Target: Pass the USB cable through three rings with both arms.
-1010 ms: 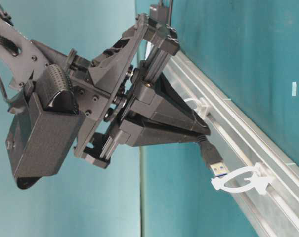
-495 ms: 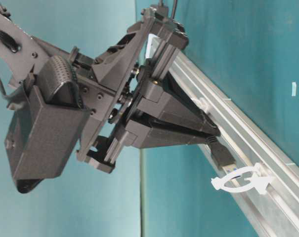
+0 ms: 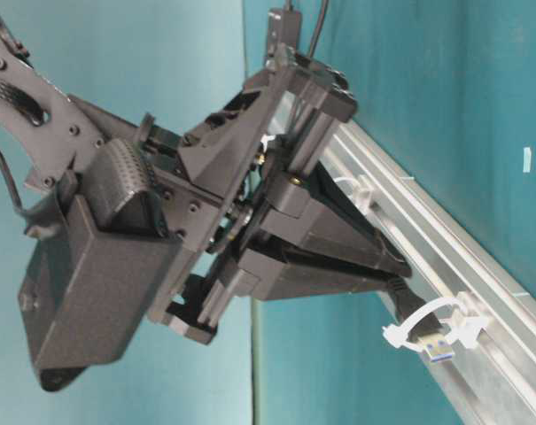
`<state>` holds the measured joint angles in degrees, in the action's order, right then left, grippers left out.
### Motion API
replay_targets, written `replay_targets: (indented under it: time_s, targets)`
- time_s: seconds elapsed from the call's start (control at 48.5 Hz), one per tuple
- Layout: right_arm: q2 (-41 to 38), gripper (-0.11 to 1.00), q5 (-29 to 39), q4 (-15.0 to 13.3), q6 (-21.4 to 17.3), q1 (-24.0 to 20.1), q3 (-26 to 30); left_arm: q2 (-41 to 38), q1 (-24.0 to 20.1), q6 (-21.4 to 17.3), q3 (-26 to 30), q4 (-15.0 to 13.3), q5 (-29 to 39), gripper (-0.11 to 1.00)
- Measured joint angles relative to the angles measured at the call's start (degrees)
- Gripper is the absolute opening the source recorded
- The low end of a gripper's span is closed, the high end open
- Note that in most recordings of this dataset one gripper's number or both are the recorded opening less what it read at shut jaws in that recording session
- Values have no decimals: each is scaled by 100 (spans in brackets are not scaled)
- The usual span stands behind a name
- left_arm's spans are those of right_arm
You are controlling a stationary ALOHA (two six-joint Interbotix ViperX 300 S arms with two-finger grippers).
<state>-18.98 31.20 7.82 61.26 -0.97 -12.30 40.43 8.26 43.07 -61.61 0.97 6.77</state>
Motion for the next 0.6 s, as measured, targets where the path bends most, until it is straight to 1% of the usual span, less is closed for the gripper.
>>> replay_targets:
  time_s: [0.124, 0.268, 0.598]
  targets:
    - [-26, 7, 0, 44, 0, -26, 26, 0, 0, 0, 0, 0, 79, 92]
    - [-53, 7, 0, 185, 0, -70, 88, 0, -9, 0, 0, 9, 97, 92]
    - [-70, 7, 0, 229, 0, -114, 149, 0, 0, 0, 0, 0, 97, 92]
